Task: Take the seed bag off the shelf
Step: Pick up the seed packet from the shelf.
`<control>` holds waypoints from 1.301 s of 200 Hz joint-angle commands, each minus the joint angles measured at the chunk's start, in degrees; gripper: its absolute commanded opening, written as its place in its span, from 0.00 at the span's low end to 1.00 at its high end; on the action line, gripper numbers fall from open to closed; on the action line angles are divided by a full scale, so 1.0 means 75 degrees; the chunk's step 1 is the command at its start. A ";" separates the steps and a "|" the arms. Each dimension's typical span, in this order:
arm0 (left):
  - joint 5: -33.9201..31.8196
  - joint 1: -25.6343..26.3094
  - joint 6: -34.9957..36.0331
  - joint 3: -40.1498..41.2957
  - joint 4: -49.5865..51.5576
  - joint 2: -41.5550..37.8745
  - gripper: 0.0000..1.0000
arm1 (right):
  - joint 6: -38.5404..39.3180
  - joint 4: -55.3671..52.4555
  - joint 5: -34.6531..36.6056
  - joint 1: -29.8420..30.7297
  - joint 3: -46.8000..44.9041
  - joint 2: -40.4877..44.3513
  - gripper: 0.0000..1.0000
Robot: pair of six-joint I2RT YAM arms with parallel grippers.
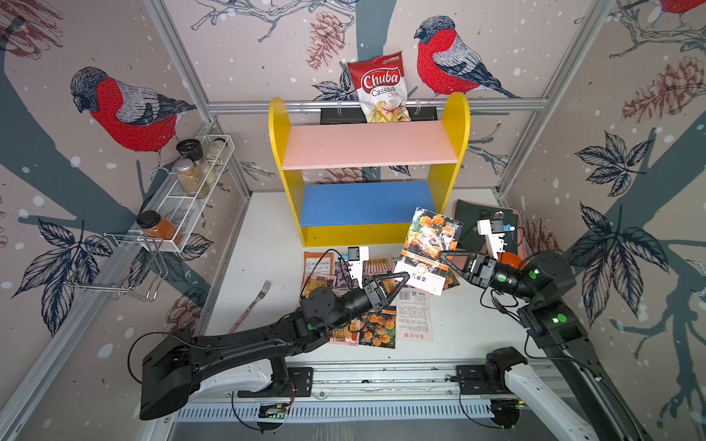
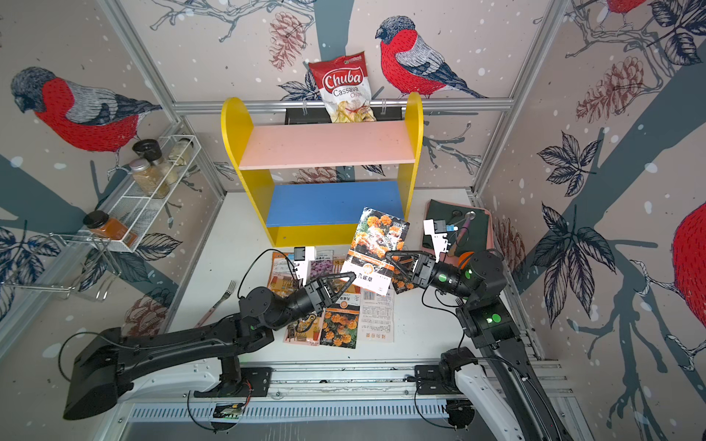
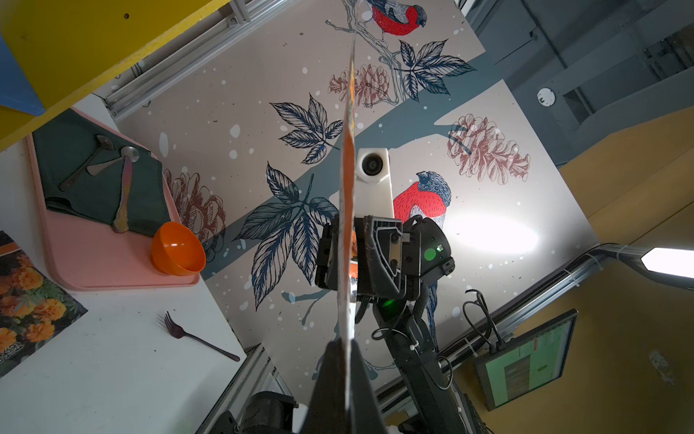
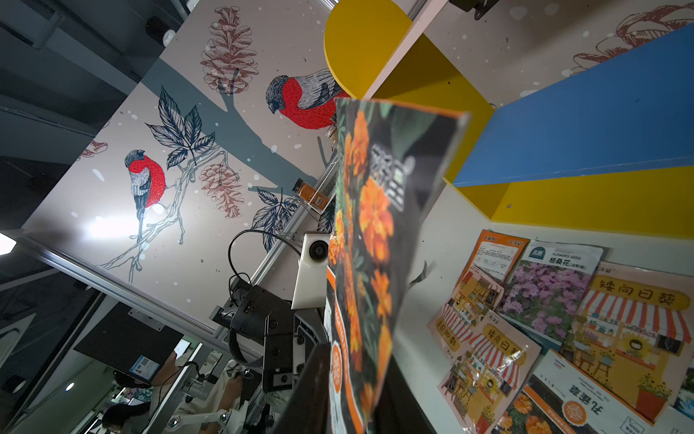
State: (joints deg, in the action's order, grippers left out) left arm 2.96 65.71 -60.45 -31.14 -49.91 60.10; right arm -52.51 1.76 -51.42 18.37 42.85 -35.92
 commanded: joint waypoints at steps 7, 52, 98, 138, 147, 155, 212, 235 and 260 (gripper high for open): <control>-0.0046 0.0039 0.0108 -0.0046 -0.0341 -0.0110 0.00 | 0.0027 0.0316 -0.0107 0.0004 0.0017 0.0034 0.13; -0.0068 0.0033 0.0178 -0.0019 -0.0237 -0.0232 0.00 | 0.0017 0.0280 -0.0059 0.0002 0.0040 -0.0038 0.00; 0.0301 0.0039 0.0332 -0.0388 0.0157 0.0106 0.50 | 0.0041 0.0304 -0.0096 0.0001 0.0081 -0.0037 0.00; 0.0467 0.0027 0.1061 -0.0813 0.1209 -0.0126 0.97 | 0.0087 0.0246 -0.0163 -0.0001 0.0174 -0.0014 0.00; 0.0433 0.0016 0.1353 -0.0970 0.1753 -0.0291 0.97 | 0.0105 0.0204 -0.0187 -0.0011 0.0206 -0.0026 0.00; 0.0432 -0.0016 0.1609 -0.1102 0.2218 -0.0472 0.97 | 0.0139 0.0137 -0.0211 -0.0009 0.0233 -0.0026 0.00; 0.1331 -0.0669 0.3296 -0.2246 0.5396 -0.1194 0.96 | 0.0477 -0.0362 -0.0958 -0.0007 0.0400 -0.0187 0.00; 0.1508 -0.0749 0.3979 -0.2739 0.6329 -0.0998 0.92 | 0.0902 -0.0935 -0.1434 0.0006 0.0634 -0.0326 0.00; 0.1686 -0.0973 0.4206 -0.2946 0.6528 -0.0833 0.89 | 0.1352 -0.1546 -0.1790 0.0069 0.0835 -0.0403 0.00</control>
State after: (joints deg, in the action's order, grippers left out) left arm 13.19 59.59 -33.93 -51.66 -6.57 52.99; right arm -47.18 -5.21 -60.18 18.50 47.75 -38.70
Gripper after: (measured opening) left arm 0.888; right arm 0.071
